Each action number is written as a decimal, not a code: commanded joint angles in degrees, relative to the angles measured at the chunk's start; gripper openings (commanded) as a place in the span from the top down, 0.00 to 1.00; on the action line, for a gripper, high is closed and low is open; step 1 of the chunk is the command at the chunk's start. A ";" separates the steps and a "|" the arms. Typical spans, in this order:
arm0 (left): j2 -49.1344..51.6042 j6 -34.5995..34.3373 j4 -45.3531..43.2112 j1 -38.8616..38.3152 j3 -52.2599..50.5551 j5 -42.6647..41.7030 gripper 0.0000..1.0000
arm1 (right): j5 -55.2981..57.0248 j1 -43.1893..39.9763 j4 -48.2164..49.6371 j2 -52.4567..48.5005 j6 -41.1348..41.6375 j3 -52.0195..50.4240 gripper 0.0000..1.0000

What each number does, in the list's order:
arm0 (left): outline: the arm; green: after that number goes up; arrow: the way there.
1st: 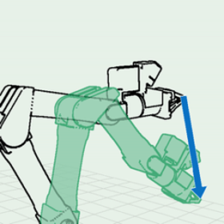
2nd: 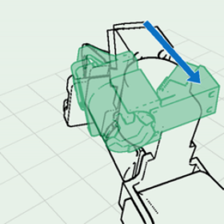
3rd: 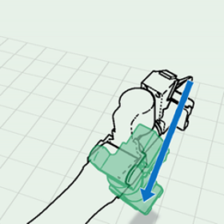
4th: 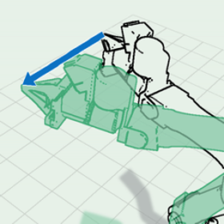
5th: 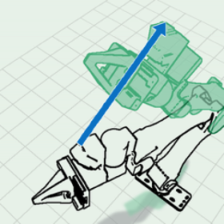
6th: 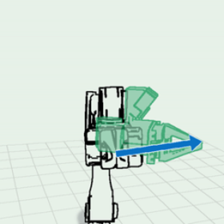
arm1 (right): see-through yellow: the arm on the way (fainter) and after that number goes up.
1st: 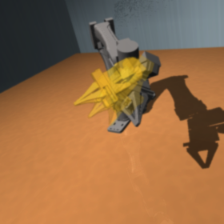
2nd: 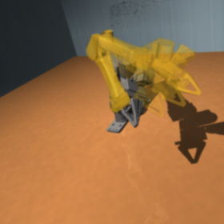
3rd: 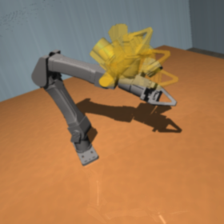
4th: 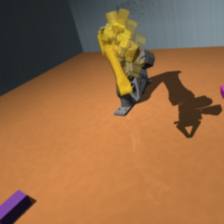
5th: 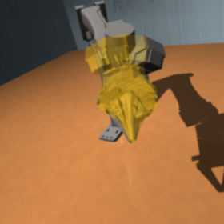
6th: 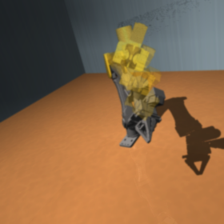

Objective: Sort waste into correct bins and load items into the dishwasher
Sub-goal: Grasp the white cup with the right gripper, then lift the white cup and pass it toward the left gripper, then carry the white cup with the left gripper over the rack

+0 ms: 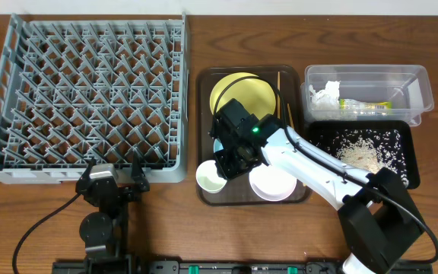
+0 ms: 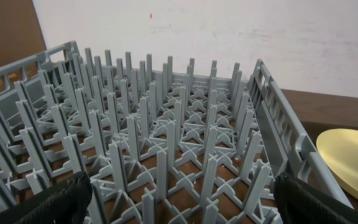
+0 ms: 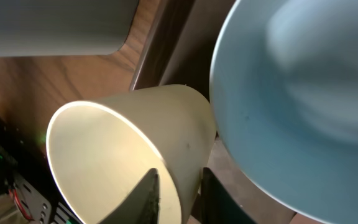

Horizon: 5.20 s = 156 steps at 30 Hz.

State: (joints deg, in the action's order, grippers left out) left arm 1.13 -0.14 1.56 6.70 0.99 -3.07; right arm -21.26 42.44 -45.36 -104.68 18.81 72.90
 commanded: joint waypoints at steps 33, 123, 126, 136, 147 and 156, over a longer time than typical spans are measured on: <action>-0.13 -6.29 2.08 0.24 -0.20 -4.61 0.06 | 3.21 0.48 -10.29 -2.36 -3.85 13.20 0.99; 69.70 -79.12 -32.57 0.31 33.38 -80.89 0.07 | -59.39 -11.37 28.17 -10.75 -1.73 13.22 0.99; 69.70 -79.12 -32.57 0.31 33.38 -80.85 0.08 | -59.39 -11.06 27.93 -10.75 -1.75 13.20 0.99; 69.70 -79.14 -32.54 0.31 33.38 -79.80 0.46 | -59.41 -10.97 27.78 -10.75 -1.73 13.18 0.99; 69.70 -77.40 -36.63 0.55 33.38 -77.64 0.68 | -58.82 -14.47 28.24 -10.73 -1.70 13.18 0.42; 70.23 -72.46 -42.40 9.92 33.38 -76.50 0.82 | -47.52 -25.86 26.03 -9.60 -0.44 13.20 0.21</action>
State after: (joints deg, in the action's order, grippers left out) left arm 70.96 -75.81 -40.49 13.23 33.47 -80.51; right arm -74.26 19.51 -18.35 -115.57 17.93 86.24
